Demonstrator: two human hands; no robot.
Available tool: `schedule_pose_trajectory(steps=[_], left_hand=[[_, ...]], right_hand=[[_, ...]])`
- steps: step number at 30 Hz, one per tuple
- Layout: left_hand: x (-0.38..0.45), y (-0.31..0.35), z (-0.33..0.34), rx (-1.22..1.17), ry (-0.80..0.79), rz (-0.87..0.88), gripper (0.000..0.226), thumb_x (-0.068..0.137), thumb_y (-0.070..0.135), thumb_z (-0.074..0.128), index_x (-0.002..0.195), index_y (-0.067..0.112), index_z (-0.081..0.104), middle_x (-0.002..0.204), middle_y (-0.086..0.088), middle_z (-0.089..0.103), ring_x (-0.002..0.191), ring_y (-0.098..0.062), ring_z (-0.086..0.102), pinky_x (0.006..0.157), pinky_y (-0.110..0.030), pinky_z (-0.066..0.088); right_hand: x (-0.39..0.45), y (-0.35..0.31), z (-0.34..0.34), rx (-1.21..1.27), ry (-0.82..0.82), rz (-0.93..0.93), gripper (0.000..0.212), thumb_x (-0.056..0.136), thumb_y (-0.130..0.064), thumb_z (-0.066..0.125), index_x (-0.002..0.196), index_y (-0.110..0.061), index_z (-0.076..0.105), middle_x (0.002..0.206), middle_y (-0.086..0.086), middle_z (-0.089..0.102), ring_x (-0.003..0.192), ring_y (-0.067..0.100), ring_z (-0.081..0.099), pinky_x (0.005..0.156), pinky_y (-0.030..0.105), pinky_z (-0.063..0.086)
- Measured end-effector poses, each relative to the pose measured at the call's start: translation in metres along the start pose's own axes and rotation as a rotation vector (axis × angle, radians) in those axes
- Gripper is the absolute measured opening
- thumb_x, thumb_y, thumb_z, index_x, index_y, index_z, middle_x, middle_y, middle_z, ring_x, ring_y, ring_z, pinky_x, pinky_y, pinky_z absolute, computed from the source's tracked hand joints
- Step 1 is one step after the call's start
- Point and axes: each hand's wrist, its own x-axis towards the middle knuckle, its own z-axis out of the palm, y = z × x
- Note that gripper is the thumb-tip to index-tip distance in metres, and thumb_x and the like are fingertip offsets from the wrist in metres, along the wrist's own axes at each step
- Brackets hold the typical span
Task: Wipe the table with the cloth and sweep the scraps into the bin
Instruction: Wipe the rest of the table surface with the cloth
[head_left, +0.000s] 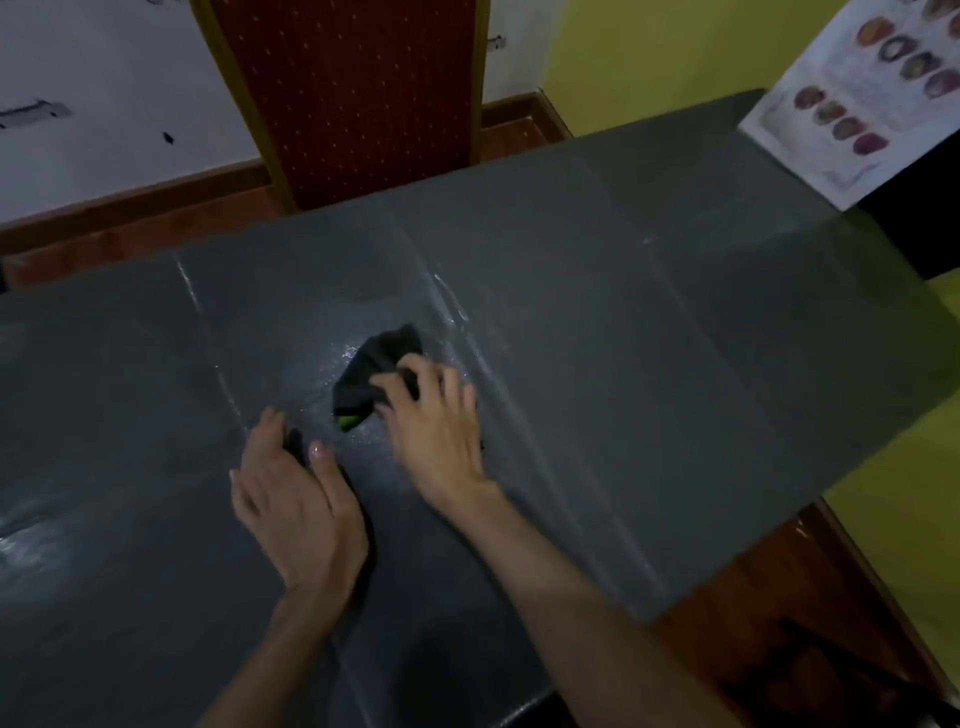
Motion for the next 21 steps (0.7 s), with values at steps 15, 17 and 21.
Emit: schedule_pose_trajectory(steps=[15, 17, 21], left_hand=[[-0.067, 0.007, 0.023, 0.199, -0.133, 0.174, 0.040, 0.101, 0.027, 0.033, 0.137, 0.014, 0.045, 0.157, -0.005, 0.033, 0.149, -0.022, 0.020, 0.122, -0.040, 0.000], [-0.081, 0.007, 0.027, 0.230, -0.134, 0.163, 0.043, 0.100, 0.028, 0.033, 0.140, 0.015, 0.043, 0.158, -0.004, 0.031, 0.150, -0.020, 0.020, 0.122, -0.038, 0.000], [-0.082, 0.002, 0.028, 0.276, -0.121, 0.166, 0.043, 0.100, 0.030, 0.031, 0.140, 0.019, 0.042, 0.158, -0.001, 0.031, 0.149, -0.019, 0.020, 0.122, -0.036, 0.001]], right_hand=[[-0.106, 0.094, -0.072, -0.057, 0.073, 0.248, 0.035, 0.090, -0.036, 0.051, 0.124, -0.033, 0.058, 0.105, -0.005, 0.059, 0.086, 0.014, 0.057, 0.077, 0.039, 0.052], [-0.128, 0.073, -0.067, -0.048, -0.021, 0.033, 0.038, 0.088, -0.034, 0.054, 0.125, -0.036, 0.061, 0.108, 0.004, 0.063, 0.080, 0.025, 0.058, 0.067, 0.037, 0.048], [-0.147, 0.185, -0.095, -0.188, 0.046, 0.310, 0.042, 0.083, -0.022, 0.070, 0.123, -0.033, 0.065, 0.114, 0.014, 0.062, 0.091, 0.038, 0.059, 0.075, 0.047, 0.049]])
